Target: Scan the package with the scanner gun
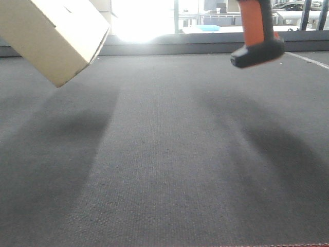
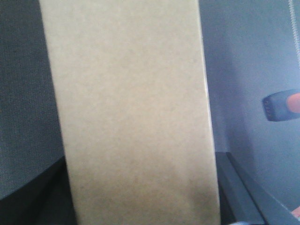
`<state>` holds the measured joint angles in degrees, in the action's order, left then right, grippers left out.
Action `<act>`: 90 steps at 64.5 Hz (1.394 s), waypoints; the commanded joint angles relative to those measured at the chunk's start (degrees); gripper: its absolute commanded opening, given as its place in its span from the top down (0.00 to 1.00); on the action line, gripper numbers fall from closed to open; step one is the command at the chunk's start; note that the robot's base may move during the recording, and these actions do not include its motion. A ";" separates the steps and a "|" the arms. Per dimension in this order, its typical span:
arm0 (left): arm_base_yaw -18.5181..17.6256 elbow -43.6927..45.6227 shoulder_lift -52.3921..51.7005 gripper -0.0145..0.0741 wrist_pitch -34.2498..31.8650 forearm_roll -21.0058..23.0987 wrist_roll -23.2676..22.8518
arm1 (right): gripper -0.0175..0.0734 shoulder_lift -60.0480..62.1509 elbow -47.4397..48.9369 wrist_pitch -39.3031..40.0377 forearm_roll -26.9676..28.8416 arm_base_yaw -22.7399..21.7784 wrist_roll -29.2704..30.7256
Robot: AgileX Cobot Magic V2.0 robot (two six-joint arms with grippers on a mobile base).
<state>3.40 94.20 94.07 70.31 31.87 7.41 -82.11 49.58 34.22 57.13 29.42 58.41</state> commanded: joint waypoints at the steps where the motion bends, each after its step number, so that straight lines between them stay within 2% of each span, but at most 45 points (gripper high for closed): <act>1: -0.12 0.36 -0.73 0.96 -0.34 -1.82 0.18 | 0.98 1.90 1.95 -0.34 -1.98 -0.31 8.56; 12: -0.12 0.36 -0.73 0.96 -0.34 -5.79 0.18 | 0.98 2.13 2.61 -0.34 -1.90 -0.31 18.42; 18: -0.12 0.36 -0.73 0.96 -0.34 -6.70 0.18 | 0.98 2.13 2.71 -0.44 -1.75 -0.31 20.54; 70: -0.12 0.36 -0.73 0.96 -0.34 -7.17 0.18 | 0.98 2.13 2.71 -0.44 -1.64 -0.31 20.65; 82: -0.12 0.36 -0.73 0.96 -0.34 -7.17 0.18 | 0.98 2.13 2.97 -0.44 -0.68 -0.31 20.65; 90: -0.12 0.36 -0.73 0.96 -0.34 -7.17 0.18 | 0.98 2.13 2.97 -0.47 1.95 -0.31 20.55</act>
<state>3.40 94.20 94.07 70.31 23.96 7.41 -81.16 51.51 31.27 58.60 29.42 78.63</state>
